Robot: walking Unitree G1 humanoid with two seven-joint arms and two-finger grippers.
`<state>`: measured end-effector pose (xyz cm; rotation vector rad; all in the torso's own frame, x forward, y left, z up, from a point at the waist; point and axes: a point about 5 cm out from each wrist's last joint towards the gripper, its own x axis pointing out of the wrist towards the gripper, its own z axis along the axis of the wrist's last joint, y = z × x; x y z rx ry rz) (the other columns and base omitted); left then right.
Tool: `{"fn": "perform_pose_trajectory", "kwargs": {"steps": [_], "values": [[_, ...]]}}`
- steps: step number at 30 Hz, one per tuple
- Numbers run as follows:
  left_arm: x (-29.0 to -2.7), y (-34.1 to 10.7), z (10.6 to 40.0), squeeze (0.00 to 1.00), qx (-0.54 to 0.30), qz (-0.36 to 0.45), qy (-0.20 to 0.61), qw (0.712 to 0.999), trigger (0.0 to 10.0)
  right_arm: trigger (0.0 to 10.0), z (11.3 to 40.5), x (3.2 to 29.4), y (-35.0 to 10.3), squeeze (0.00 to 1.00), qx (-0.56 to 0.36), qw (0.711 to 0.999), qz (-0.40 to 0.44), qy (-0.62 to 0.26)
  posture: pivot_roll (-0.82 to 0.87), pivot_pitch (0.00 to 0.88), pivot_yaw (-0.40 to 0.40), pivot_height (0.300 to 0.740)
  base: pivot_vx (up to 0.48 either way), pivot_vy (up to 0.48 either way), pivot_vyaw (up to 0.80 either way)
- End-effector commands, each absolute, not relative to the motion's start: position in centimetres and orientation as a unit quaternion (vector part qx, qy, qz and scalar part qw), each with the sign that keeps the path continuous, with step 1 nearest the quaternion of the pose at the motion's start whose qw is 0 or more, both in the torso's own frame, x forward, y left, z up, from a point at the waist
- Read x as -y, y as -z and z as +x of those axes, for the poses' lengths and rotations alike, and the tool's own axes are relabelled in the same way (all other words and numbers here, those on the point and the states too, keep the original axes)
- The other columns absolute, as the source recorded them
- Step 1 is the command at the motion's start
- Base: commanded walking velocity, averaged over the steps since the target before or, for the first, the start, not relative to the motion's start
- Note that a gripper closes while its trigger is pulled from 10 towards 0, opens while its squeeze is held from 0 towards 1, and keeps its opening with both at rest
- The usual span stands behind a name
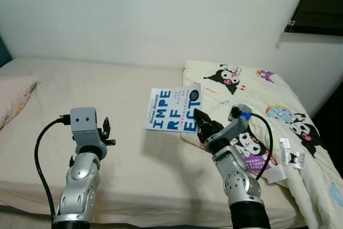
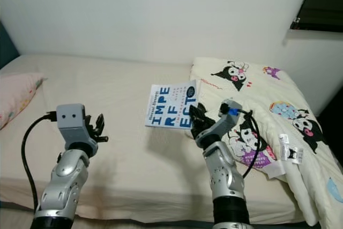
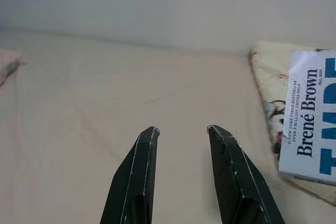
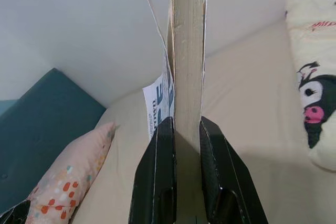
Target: Clean up the room
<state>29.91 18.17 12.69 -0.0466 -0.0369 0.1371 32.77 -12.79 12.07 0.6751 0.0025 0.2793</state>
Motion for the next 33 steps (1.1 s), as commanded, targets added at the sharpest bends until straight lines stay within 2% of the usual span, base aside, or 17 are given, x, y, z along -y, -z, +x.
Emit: {"fn": "perform_pose_trajectory", "kwargs": {"steps": [1,20,33], "values": [[-18.24,-12.59,30.00,0.00,0.016,-0.016,-0.065,0.998,10.0,10.0,32.89,12.83,-12.60,0.00,0.015,0.931,0.337,-0.140,0.09,0.000,-0.088,0.740,0.000,0.000,0.00],[-17.59,-12.96,30.63,0.00,0.024,-0.002,-0.045,0.999,10.0,10.0,33.00,12.79,-12.52,0.00,0.015,0.931,0.337,-0.141,0.09,0.000,-0.087,0.740,0.000,0.000,0.00],[-17.63,-13.13,30.84,0.00,0.028,0.000,-0.041,0.999,10.0,10.0,33.12,12.64,-12.57,0.00,0.016,0.929,0.340,-0.142,0.10,0.000,-0.084,0.740,0.000,0.330,0.00]]}}
